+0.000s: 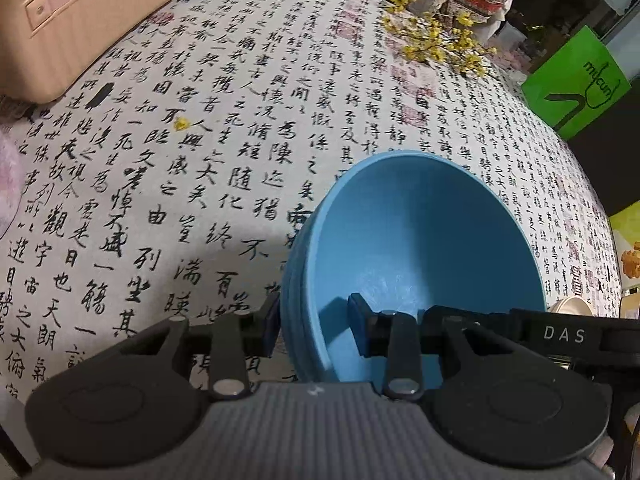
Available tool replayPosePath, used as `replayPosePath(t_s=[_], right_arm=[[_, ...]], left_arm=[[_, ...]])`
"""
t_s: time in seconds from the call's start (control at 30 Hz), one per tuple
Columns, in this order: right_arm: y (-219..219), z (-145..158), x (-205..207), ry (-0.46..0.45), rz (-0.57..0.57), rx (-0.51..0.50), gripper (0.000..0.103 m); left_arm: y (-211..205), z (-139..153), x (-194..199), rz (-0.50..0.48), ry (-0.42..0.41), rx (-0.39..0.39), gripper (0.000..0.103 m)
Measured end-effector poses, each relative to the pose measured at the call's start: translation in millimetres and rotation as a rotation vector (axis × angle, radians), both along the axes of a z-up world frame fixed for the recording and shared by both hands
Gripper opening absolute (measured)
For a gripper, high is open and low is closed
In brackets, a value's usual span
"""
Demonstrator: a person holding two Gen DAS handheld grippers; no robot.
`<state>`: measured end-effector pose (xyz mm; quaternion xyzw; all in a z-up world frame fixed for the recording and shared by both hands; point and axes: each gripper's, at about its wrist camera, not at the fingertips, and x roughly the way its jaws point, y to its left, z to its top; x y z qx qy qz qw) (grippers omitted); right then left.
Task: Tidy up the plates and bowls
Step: 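Lift the stack of blue bowls off the cloth with both grippers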
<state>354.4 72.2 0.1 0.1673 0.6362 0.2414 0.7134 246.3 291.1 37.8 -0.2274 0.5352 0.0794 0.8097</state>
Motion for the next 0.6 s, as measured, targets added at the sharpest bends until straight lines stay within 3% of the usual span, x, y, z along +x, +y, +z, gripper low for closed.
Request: replayPosePath(t_s=[0.6], right_arm=[[-47, 15, 3, -0.043, -0.061, 0.022, 0.032]], left_arm=[[-38, 14, 13, -0.065, -0.046, 0.019, 0.036]])
